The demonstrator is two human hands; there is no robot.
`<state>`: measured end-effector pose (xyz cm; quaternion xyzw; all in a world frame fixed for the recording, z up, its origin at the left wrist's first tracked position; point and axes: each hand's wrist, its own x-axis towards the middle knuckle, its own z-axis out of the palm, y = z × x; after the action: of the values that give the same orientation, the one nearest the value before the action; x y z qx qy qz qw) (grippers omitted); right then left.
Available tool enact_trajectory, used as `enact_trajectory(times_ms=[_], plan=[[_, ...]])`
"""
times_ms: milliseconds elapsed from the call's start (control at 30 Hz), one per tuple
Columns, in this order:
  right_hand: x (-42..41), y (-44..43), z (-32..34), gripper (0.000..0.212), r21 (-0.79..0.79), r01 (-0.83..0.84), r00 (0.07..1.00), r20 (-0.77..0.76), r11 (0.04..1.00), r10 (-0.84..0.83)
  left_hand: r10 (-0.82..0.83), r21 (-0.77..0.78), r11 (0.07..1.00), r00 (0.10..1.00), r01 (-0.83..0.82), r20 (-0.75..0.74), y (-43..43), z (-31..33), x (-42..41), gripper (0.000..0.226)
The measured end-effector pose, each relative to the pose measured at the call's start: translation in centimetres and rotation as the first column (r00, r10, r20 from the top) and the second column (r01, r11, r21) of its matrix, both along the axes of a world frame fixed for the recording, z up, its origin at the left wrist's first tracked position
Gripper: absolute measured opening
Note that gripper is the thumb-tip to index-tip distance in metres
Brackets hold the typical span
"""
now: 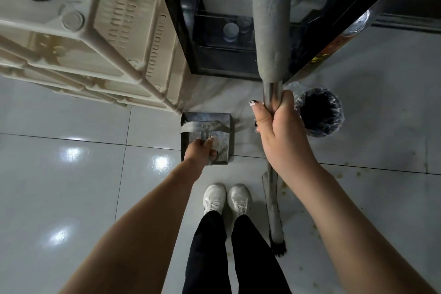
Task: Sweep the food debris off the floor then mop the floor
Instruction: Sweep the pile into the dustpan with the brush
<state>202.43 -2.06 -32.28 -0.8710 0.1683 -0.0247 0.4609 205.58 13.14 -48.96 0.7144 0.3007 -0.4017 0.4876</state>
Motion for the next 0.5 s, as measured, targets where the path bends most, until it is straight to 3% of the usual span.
enact_trajectory(times_ms=[233, 433, 500], plan=[[-0.9, -0.9, 0.0, 0.021, -0.017, 0.022, 1.0, -0.017, 1.0, -0.022, 0.072, -0.073, 0.995, 0.997, -0.072, -0.001, 1.1, 2.1, 0.7, 0.026], [-3.4, -2.7, 2.8, 0.045, -0.005, 0.091, 0.994, -0.061, 0.996, -0.092, -0.003, -0.089, 0.996, 0.998, 0.009, 0.069, 0.0, 7.5, 0.0, 0.019], [-4.2, -3.7, 4.2, 0.04, -0.004, 0.123, 0.991, -0.056, 0.992, -0.123, -0.049, -0.094, 0.994, 0.994, 0.058, 0.1, -1.0, 9.7, -0.1, 0.021]])
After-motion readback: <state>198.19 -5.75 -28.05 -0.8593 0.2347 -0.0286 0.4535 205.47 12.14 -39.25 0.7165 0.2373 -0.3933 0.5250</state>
